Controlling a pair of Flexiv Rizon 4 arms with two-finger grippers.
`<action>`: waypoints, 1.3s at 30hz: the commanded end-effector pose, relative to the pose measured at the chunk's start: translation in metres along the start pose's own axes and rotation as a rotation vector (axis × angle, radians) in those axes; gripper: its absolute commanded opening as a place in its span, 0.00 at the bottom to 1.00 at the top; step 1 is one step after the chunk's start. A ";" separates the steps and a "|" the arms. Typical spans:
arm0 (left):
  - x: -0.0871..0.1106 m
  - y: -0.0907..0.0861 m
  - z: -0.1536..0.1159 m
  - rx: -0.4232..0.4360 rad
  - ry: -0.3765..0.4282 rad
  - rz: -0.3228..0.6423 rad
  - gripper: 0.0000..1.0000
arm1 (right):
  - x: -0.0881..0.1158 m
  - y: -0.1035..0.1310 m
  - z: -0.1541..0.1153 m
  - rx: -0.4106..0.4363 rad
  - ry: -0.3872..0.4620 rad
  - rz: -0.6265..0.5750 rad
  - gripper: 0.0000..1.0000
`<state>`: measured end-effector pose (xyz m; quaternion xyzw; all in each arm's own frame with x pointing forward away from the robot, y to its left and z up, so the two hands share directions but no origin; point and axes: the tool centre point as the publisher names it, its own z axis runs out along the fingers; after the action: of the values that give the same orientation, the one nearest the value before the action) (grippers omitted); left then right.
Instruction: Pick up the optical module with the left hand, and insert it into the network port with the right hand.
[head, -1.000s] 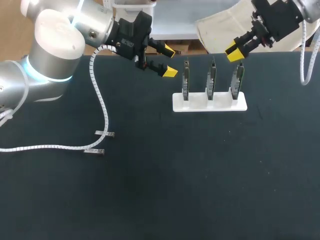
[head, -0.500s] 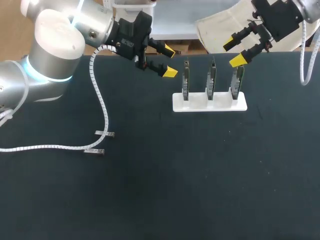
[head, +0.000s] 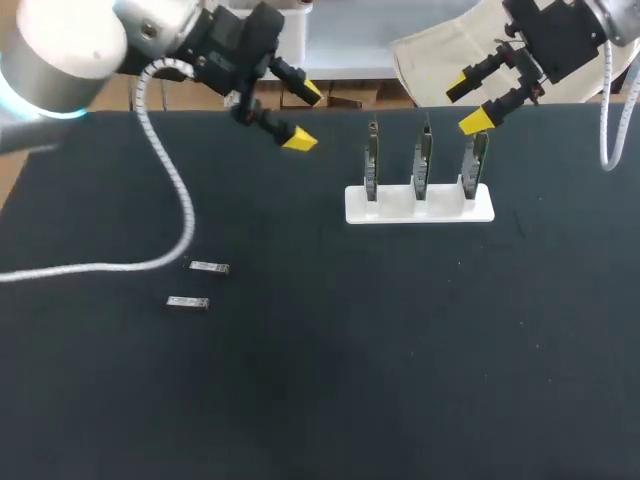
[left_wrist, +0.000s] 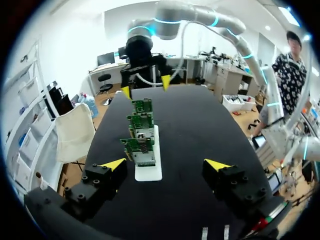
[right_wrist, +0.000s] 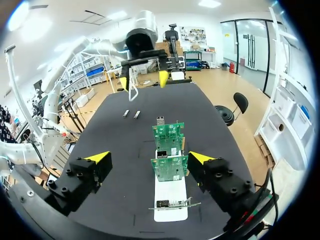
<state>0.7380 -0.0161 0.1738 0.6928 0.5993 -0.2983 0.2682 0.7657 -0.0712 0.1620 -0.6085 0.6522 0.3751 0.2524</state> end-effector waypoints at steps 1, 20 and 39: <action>0.019 -0.036 -0.037 0.016 0.073 -0.005 1.00 | 0.001 0.003 0.000 0.007 -0.001 -0.001 1.00; 0.071 -0.088 -0.067 -0.070 0.130 -0.181 1.00 | 0.001 0.003 0.000 0.007 -0.001 -0.001 1.00; 0.082 -0.109 -0.029 0.021 0.446 0.032 1.00 | 0.001 0.003 0.000 0.007 -0.001 -0.001 1.00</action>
<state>0.6399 0.0746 0.1358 0.7386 0.6308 -0.1708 0.1651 0.7656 -0.0713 0.1620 -0.6084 0.6524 0.3749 0.2524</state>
